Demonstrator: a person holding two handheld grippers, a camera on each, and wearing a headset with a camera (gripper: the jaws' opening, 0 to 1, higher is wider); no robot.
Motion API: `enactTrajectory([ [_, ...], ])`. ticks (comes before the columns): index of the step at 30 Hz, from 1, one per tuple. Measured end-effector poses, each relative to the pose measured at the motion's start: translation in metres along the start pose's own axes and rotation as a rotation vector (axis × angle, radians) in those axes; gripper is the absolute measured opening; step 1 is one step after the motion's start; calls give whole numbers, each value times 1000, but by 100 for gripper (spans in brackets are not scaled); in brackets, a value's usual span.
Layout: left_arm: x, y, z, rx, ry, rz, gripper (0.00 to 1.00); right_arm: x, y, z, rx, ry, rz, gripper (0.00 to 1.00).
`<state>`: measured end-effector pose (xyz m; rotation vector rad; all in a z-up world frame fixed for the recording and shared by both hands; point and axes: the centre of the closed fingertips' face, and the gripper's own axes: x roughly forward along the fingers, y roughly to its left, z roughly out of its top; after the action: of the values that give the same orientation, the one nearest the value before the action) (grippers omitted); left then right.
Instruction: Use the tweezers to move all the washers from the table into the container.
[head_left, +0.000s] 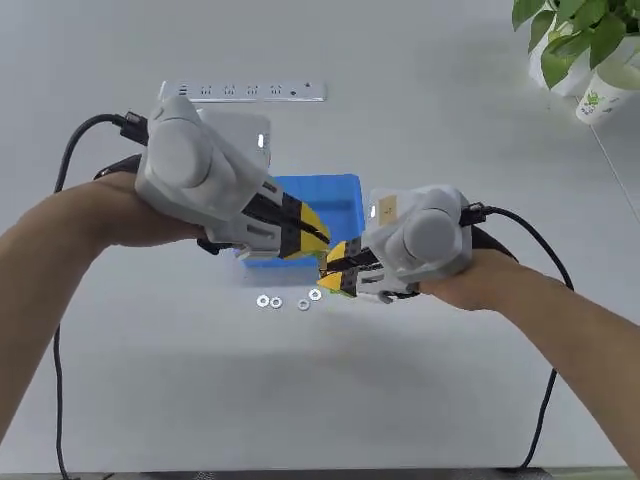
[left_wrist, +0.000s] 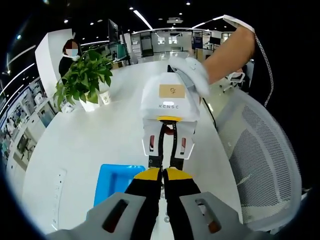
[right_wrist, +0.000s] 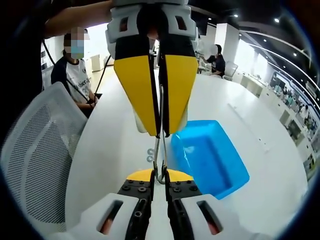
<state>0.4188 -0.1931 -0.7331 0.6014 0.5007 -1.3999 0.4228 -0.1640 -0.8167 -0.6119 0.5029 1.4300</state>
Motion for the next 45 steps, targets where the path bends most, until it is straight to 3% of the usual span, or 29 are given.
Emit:
enactTrajectory([
  [13, -10, 18, 8, 16, -5, 26, 5, -6, -19, 13, -32, 1, -9, 10],
  [24, -11, 40, 11, 32, -1, 40, 5, -6, -43, 15, -42, 4, -20, 10],
  [32, -6, 57, 6, 35, 7, 37, 5, 0, -59, 12, -32, 6, -19, 10],
  [45, 13, 76, -9, 27, 23, 29, 5, 13, -76, -7, 1, 27, -1, 10],
])
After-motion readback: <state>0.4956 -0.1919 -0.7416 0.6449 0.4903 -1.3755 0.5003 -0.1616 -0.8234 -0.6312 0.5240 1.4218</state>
